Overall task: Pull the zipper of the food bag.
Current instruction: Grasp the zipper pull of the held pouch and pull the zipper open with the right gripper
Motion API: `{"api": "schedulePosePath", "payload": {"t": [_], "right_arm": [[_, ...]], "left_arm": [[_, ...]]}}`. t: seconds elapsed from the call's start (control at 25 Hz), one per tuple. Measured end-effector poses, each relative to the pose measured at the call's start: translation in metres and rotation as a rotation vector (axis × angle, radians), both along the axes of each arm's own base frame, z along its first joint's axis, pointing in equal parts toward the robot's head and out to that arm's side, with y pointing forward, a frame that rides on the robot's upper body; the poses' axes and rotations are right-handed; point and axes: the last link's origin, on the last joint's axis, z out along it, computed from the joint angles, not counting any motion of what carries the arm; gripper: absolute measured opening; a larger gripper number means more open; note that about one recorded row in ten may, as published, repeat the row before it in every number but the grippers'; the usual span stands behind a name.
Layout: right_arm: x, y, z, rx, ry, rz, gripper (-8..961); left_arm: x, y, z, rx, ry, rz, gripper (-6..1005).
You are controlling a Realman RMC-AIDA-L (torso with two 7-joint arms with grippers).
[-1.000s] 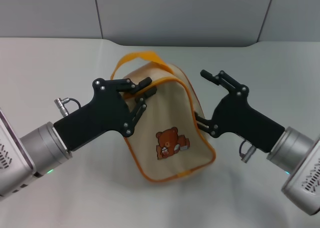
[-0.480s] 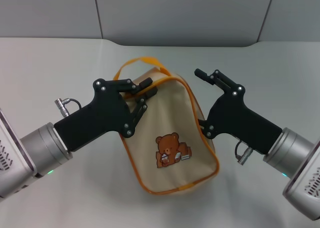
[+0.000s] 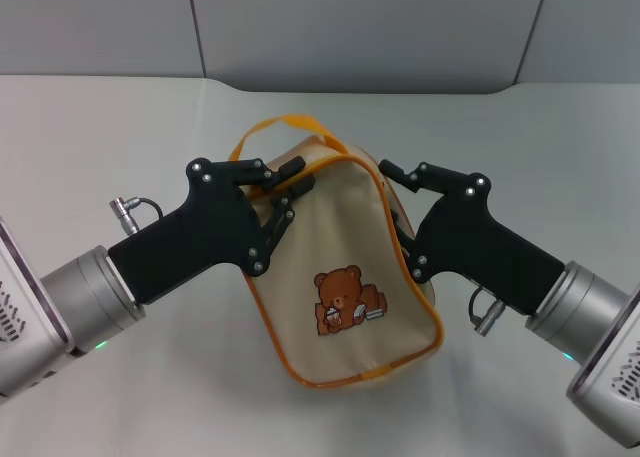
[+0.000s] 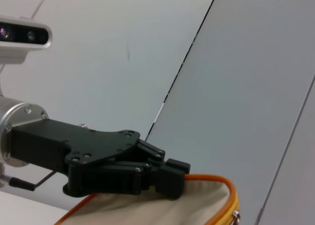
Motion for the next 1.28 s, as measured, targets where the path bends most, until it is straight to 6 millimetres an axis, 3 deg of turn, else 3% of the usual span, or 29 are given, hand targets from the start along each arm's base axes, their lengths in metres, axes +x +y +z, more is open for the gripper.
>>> {"api": "schedulePosePath", "payload": {"t": [0.32,0.56,0.84,1.2,1.28], "right_arm": [[-0.001,0.0,-0.001,-0.007,-0.005,0.006,187],[-0.001,0.0,-0.002,-0.012,-0.008,0.009,0],[0.011,-0.014,-0.002,-0.021,-0.005,-0.025,-1],[0.075,-0.08,-0.003,-0.047,-0.068,-0.219,14],[0.078,-0.082,-0.003,-0.045,-0.075,-0.227,18]], "left_arm": [[0.0,0.0,0.0,0.0,0.001,0.0,91],[0.0,0.0,0.0,0.0,0.0,0.0,89],[0.001,0.001,0.001,0.003,-0.006,0.005,88],[0.0,0.003,0.002,0.008,-0.009,0.016,86],[0.0,0.003,0.001,0.007,-0.01,0.018,85]]}}
